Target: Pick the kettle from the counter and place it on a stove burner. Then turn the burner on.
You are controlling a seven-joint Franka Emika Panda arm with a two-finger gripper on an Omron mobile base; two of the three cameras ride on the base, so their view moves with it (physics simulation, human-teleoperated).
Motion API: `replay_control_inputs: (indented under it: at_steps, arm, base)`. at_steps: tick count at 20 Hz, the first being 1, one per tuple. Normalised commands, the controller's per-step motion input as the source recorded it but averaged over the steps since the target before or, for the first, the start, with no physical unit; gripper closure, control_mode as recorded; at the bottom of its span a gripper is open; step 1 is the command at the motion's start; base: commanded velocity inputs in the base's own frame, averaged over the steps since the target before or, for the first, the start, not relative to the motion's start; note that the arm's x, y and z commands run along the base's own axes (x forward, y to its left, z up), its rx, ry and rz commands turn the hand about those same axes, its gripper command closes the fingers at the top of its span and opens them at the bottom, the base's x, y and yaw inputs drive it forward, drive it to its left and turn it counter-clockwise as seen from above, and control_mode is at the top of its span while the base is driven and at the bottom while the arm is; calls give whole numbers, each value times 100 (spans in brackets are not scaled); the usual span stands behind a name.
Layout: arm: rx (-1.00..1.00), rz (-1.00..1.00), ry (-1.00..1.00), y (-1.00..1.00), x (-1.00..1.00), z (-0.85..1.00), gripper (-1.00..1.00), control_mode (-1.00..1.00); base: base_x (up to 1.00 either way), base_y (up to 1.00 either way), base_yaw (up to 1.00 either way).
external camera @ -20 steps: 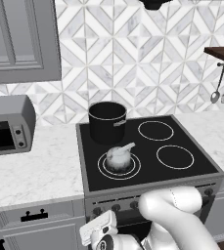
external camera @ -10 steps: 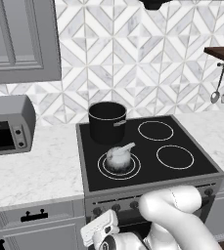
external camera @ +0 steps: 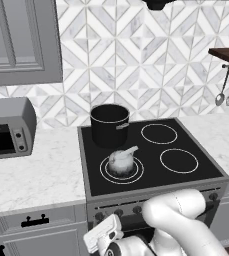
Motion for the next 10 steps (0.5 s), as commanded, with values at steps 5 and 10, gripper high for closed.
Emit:
replay_control_inputs:
  at_steps: [5, 10]
  arm:
    - [-5, 24, 13, 0, 20, 31, 100, -100]
    - [-14, 25, 18, 0, 24, 31, 100, -100]
  base:
    - [0, 0, 0]
    - [0, 0, 0]
